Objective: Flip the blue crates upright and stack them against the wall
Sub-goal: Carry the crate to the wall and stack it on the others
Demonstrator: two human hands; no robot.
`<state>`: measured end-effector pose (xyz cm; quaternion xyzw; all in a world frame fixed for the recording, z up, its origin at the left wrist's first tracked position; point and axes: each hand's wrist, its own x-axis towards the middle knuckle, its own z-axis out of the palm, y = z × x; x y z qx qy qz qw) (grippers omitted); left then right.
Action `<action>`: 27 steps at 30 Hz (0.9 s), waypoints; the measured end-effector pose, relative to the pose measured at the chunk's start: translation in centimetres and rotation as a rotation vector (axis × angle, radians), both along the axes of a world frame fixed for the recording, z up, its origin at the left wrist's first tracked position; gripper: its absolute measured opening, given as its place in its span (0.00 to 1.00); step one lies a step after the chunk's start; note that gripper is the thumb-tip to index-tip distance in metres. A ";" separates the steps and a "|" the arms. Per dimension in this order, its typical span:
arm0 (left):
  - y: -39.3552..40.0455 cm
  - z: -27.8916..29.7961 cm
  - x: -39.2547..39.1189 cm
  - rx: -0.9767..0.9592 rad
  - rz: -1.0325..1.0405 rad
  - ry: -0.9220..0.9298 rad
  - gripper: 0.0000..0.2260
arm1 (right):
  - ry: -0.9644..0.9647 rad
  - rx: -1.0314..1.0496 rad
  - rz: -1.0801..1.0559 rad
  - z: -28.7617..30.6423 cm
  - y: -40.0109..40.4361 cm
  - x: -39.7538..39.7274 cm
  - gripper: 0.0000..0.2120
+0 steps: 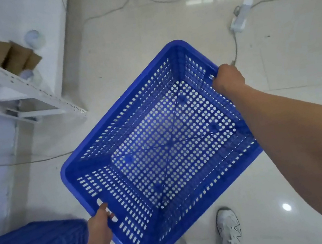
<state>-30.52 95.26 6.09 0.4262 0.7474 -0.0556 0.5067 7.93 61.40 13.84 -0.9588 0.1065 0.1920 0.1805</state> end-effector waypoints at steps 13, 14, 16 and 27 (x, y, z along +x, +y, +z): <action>0.5 14.3 -12.7 0.159 0.209 -0.047 0.09 | -0.063 0.010 0.292 17.0 10.7 -5.5 0.09; 0.8 15.8 -14.1 0.175 0.214 -0.050 0.09 | -0.065 0.021 0.310 18.2 11.3 -6.4 0.09; 1.3 18.8 -16.8 0.199 0.225 -0.047 0.12 | -0.062 0.035 0.341 20.8 12.3 -8.4 0.07; 1.9 35.5 -27.4 0.359 0.113 0.031 0.14 | -0.060 0.033 0.469 34.9 14.6 -17.5 0.10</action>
